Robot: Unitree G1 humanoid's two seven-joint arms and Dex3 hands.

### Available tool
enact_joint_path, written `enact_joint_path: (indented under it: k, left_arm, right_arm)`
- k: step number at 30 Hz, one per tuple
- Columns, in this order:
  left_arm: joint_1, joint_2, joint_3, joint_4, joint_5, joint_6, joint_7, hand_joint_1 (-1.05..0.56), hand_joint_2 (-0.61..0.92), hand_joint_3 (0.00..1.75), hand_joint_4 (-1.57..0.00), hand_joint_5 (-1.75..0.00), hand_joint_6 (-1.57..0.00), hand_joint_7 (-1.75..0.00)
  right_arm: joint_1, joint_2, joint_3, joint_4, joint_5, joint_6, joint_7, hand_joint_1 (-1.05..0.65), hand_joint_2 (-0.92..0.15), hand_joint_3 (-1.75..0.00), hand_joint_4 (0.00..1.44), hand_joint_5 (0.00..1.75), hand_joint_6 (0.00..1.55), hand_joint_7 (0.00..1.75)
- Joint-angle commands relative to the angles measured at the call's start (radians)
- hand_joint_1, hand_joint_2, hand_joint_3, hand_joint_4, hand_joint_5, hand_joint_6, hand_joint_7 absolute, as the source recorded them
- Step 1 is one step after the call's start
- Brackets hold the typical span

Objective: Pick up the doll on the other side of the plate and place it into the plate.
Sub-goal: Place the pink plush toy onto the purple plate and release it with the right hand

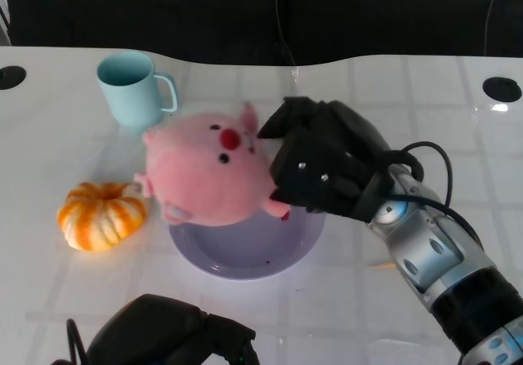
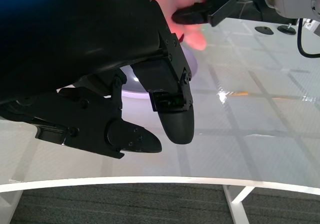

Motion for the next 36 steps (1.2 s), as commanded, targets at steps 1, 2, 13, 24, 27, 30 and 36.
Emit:
enact_joint_path:
  k: [1, 2, 13, 24, 27, 30, 36]
  left_arm:
    - [0.004, 0.008, 0.003, -0.001, -0.003, 0.000, 0.002, -0.19, 0.92, 0.14, -0.83, -1.20, -0.95, -0.55]
    - [0.004, 0.007, 0.004, 0.000, -0.004, 0.000, 0.002, -0.19, 0.92, 0.14, -0.83, -1.20, -0.95, -0.55]
    - [0.002, 0.009, 0.002, 0.007, 0.000, -0.005, 0.008, -0.18, 0.92, 0.16, -0.82, -1.22, -0.97, -0.53]
    - [-0.006, 0.005, -0.002, 0.007, 0.004, -0.002, 0.007, -0.19, 0.92, 0.15, -0.83, -1.19, -0.97, -0.51]
    - [-0.008, 0.006, 0.000, 0.001, 0.001, 0.003, 0.000, -0.19, 0.92, 0.15, -0.83, -1.19, -0.97, -0.51]
    - [-0.008, 0.006, 0.000, -0.006, 0.003, 0.011, -0.006, -0.20, 0.92, 0.16, -0.83, -1.19, -0.97, -0.50]
    - [-0.014, 0.004, -0.005, -0.007, 0.009, 0.019, -0.005, -0.20, 0.92, 0.16, -0.83, -1.21, -0.97, -0.50]
  right_arm:
    - [-0.021, -0.052, 0.035, -0.019, -0.014, -0.016, 0.100, -0.45, -0.91, -0.23, 0.39, 0.45, 0.49, 0.04]
    - [-0.025, -0.068, 0.055, -0.027, -0.032, -0.016, 0.129, -0.49, -0.91, -0.23, 0.35, 0.41, 0.45, 0.02]
    - [0.019, -0.196, 0.123, -0.215, -0.126, 0.012, 0.340, -0.73, -0.92, -0.24, 0.04, 0.24, 0.19, 0.00]
    - [0.220, -0.231, -0.051, -0.511, -0.023, -0.055, 0.238, -0.52, -0.92, -0.22, 0.53, 0.51, 0.52, 0.15]
    - [0.306, -0.217, -0.111, -0.584, 0.038, -0.065, 0.202, -0.37, -0.92, -0.19, 0.81, 0.57, 0.77, 0.21]
    - [0.388, -0.223, -0.159, -0.640, 0.092, -0.100, 0.185, -0.22, -0.91, -0.12, 0.84, 0.70, 0.88, 0.21]
    - [0.532, -0.264, -0.226, -0.734, 0.141, -0.140, 0.192, -0.13, -0.91, -0.14, 0.78, 1.06, 0.97, 0.26]
